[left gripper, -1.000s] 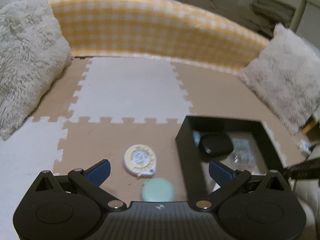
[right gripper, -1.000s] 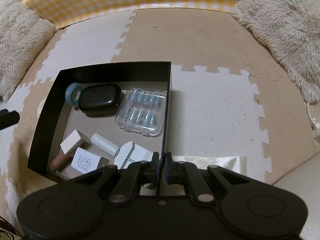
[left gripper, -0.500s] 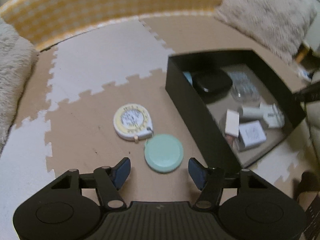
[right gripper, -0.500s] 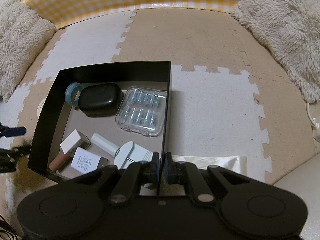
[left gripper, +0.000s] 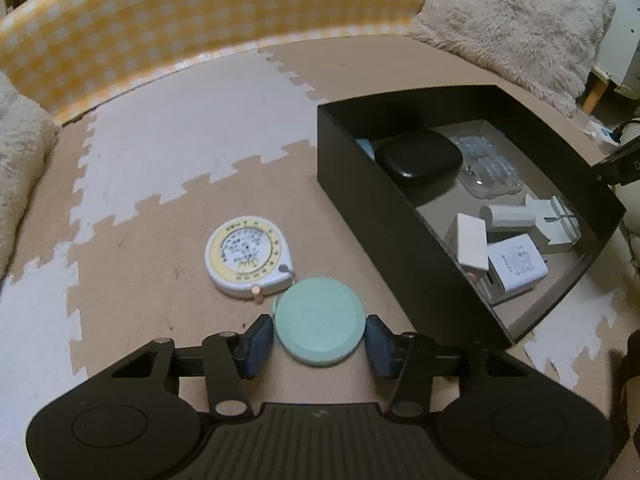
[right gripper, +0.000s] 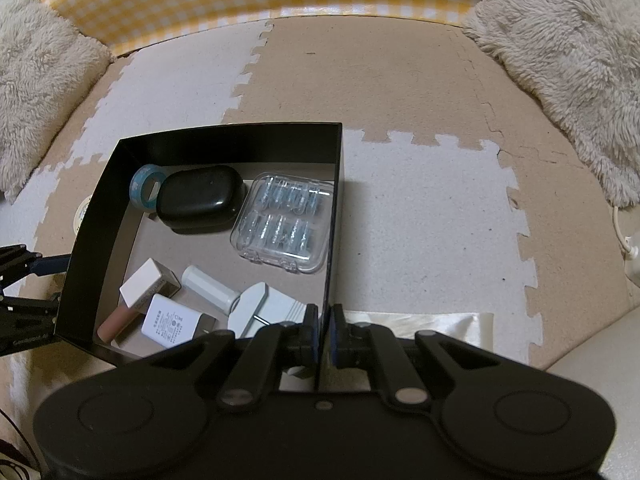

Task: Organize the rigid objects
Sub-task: 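Grasp the mint-green round compact with the left tool and lift it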

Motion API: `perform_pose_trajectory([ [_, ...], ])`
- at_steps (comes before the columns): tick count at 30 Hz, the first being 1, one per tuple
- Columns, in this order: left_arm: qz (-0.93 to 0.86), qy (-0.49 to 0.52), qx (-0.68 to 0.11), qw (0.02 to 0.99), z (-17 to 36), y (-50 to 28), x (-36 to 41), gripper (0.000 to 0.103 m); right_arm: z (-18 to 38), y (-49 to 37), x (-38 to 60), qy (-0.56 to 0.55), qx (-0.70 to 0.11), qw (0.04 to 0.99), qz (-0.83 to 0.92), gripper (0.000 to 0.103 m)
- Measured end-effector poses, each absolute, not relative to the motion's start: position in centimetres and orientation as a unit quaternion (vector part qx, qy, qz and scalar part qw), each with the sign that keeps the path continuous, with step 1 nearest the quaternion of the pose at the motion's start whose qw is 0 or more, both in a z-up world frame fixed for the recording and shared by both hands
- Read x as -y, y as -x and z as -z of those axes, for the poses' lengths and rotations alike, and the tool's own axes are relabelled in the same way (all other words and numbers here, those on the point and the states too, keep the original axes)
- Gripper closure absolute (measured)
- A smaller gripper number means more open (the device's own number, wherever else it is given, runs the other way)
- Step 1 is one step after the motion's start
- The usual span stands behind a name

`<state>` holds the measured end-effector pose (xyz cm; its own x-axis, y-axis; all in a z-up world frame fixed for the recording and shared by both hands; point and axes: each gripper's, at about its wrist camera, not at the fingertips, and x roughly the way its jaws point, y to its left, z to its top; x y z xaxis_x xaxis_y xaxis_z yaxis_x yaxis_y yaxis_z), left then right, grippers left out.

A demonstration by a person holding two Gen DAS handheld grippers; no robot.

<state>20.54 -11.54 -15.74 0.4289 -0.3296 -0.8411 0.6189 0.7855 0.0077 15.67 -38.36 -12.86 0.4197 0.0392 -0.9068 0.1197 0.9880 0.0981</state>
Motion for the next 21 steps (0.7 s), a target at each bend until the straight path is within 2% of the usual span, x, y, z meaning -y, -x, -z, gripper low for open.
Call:
perform_pose_trajectory([
  [11,0.275,-0.172,-0.434,0.841,15.6,-20.5,11.9,0.053,12.9,-15.6,38.4,-0.073,-0.538,0.839,0.024,0.097],
  [21,0.261,-0.117,-0.4,0.871,12.6,-20.5,10.8,0.053,12.8,-15.7,38.4,-0.072,-0.538,0.839,0.024,0.097],
])
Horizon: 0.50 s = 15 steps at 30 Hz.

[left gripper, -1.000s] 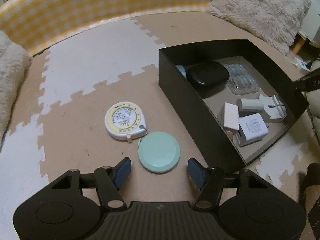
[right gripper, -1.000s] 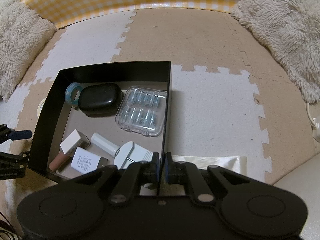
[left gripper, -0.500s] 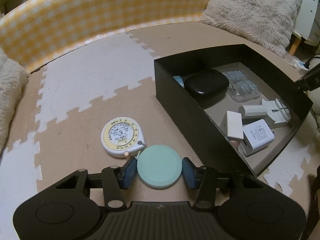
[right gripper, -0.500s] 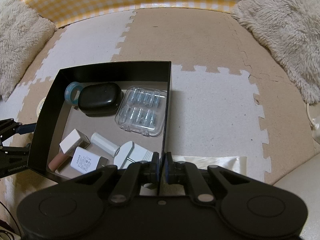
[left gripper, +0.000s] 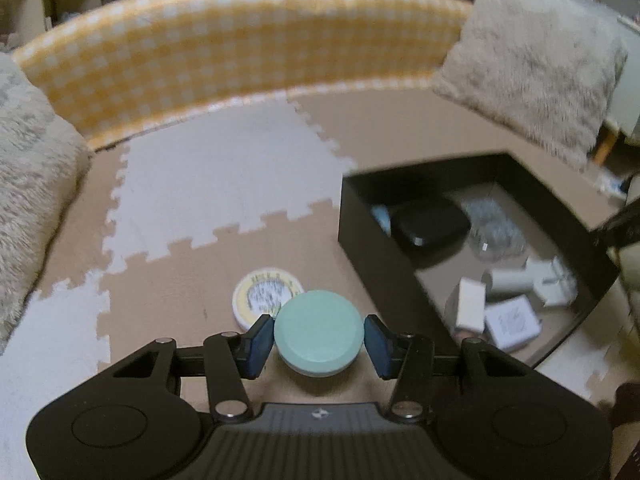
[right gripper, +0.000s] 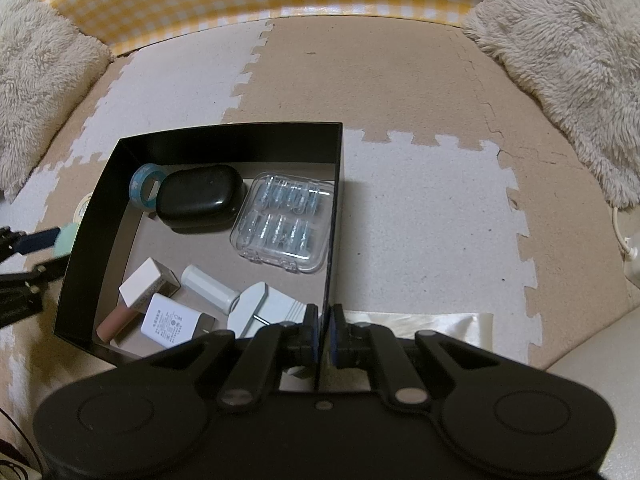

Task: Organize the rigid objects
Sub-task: 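Grasp the mint-green round compact with the left tool and lift it, then carry the mint-green compact into the box and open the left tool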

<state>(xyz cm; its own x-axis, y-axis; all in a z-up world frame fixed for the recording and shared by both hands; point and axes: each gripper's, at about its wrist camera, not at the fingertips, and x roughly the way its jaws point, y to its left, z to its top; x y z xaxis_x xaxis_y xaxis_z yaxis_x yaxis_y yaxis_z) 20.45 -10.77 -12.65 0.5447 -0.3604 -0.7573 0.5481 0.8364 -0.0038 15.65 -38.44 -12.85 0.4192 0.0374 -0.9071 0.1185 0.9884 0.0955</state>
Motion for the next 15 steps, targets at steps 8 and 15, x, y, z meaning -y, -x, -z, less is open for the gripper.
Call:
perform_pose_trajectory([
  [8,0.293,-0.078,-0.359,0.882,9.6,-19.5,11.9,0.053,12.8,-15.7,38.4,-0.072,-0.538,0.839,0.024,0.097],
  [15,0.347,-0.113,-0.343,0.866,9.7,-17.9,15.6,0.053,12.8,-15.7,38.5,-0.071,-0.539,0.839,0.024,0.097],
])
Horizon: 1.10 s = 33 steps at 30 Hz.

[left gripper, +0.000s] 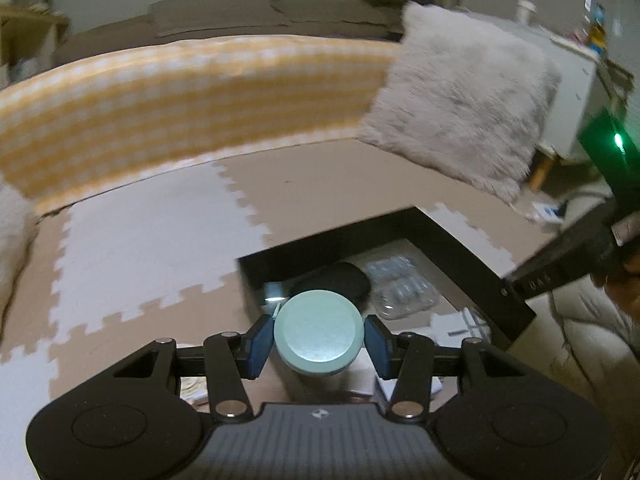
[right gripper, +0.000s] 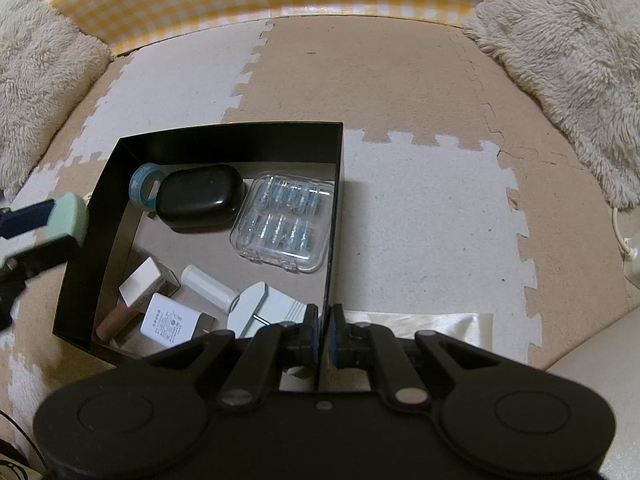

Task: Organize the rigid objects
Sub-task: 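Carry the mint-green compact into the box and open the left tool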

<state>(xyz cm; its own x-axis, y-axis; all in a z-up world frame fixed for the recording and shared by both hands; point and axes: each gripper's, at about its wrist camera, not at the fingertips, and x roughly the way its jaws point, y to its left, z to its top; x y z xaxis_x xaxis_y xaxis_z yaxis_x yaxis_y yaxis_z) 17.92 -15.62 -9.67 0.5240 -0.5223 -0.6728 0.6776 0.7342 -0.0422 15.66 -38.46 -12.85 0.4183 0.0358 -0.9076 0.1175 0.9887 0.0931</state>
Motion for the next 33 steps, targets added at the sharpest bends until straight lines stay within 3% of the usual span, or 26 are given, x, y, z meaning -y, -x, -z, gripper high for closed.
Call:
perform_pose_trajectory([
  [17,0.334,-0.173,-0.328,0.866,11.4,-18.2,18.2,0.05,12.9,-15.7,38.4,-0.067,-0.539,0.839,0.025,0.097],
  [21,0.334,-0.165,-0.343,0.862,11.1,-17.7,18.0,0.025,12.9,-15.7,38.3,-0.067,-0.539,0.839,0.024,0.097],
  [24,0.33,-0.171,-0.352,0.859,11.2,-17.4,17.9,0.024,12.9,-15.7,38.3,-0.066,-0.539,0.839,0.024,0.097],
  [33,0.324,-0.157,-0.36,0.86,10.7,-17.1,17.5,0.006,12.9,-15.7,38.2,-0.066,-0.539,0.839,0.025,0.097],
])
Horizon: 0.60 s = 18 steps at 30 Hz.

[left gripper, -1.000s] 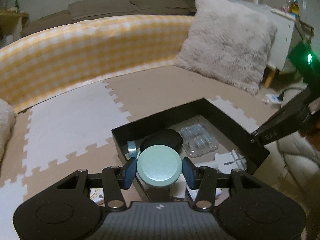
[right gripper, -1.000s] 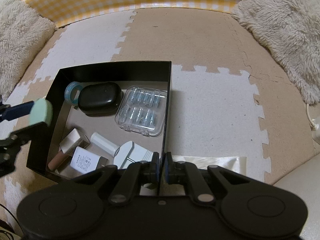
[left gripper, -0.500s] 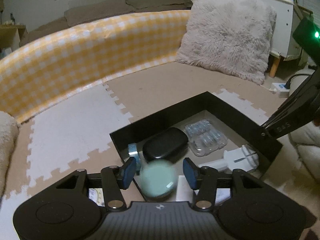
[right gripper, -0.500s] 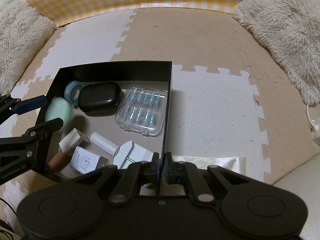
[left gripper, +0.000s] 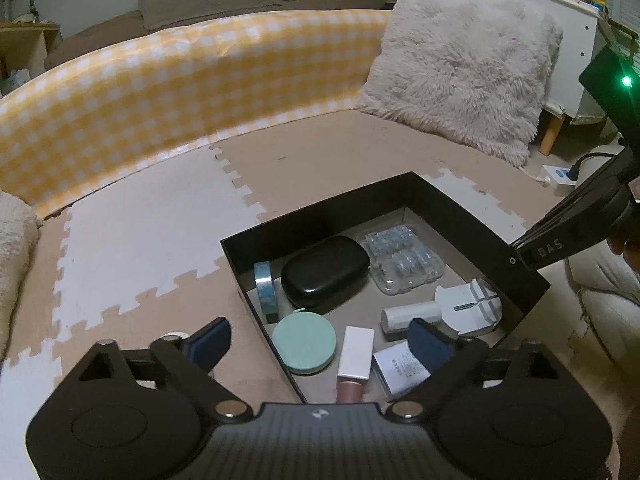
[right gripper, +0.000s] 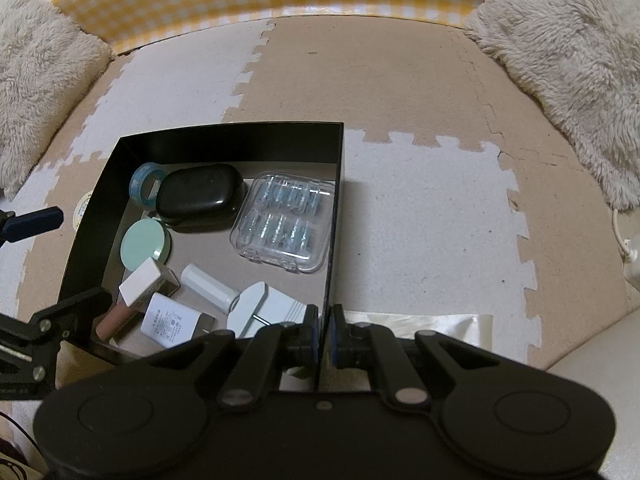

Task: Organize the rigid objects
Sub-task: 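Carry the mint-green compact into the box and open the left tool, then move the left tool to the white round tape measure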

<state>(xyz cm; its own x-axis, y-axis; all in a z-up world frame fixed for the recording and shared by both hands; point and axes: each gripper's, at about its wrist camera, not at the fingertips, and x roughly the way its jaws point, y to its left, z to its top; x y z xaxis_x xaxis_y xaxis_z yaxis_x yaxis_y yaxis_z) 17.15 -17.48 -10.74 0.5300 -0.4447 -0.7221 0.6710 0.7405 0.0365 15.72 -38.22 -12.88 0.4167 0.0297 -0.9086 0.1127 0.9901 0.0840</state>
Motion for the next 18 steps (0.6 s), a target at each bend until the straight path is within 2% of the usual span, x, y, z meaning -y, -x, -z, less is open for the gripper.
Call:
perform_pose_trajectory([
  [5,0.324,-0.158,-0.357,0.862,10.45,-16.91,17.59,0.0,12.88,-15.72,38.21,-0.066,-0.539,0.839,0.025,0.097],
  [18,0.309,-0.118,-0.359,0.873,9.75,-17.44,16.6,0.0,12.88,-15.73,38.17,-0.066,-0.539,0.839,0.025,0.097],
])
